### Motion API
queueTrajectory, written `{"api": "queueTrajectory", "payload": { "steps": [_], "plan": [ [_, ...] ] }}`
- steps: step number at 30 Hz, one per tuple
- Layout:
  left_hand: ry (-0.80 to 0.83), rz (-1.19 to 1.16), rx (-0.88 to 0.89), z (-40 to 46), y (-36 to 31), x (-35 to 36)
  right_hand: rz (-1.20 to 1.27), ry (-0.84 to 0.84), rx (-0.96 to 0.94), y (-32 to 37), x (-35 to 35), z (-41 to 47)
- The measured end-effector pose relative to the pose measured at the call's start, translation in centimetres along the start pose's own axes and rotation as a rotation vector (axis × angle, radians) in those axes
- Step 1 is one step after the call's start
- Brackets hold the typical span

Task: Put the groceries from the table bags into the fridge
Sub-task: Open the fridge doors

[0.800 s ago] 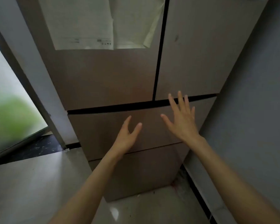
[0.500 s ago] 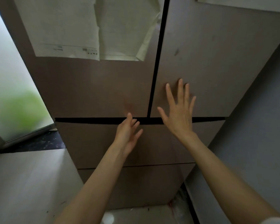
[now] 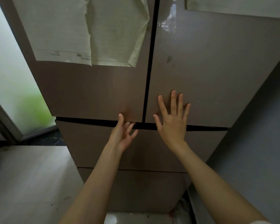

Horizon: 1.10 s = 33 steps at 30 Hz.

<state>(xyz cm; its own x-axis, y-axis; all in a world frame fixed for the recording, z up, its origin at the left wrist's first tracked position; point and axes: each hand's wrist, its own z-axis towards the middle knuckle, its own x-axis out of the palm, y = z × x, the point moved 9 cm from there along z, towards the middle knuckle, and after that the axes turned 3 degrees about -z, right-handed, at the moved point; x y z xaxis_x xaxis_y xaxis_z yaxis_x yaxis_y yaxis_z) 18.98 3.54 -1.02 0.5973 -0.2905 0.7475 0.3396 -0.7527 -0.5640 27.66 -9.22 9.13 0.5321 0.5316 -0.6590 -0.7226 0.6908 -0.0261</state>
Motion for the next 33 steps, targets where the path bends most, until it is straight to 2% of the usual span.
{"api": "queueTrajectory", "payload": {
  "steps": [9,14,26,29,33],
  "plan": [
    [-0.074,-0.015,0.031,-1.0,-0.1,-0.3,0.019,0.076,0.027,0.3,-0.6,-0.1],
    [-0.056,-0.024,0.013,-1.1,-0.2,-0.1,0.029,0.14,0.04,0.2,-0.7,-0.2],
    [-0.115,0.017,-0.006,-3.7,-0.4,-2.5,0.086,0.183,0.08,0.6,-1.5,-0.1],
    [-0.088,0.056,-0.026,-5.1,-0.8,-3.1,0.302,0.165,0.176,2.1,-3.1,-0.5],
    [-0.047,0.106,-0.031,-6.5,-1.2,-3.0,0.892,0.321,0.436,5.2,-4.4,-1.2]
  ]
}}
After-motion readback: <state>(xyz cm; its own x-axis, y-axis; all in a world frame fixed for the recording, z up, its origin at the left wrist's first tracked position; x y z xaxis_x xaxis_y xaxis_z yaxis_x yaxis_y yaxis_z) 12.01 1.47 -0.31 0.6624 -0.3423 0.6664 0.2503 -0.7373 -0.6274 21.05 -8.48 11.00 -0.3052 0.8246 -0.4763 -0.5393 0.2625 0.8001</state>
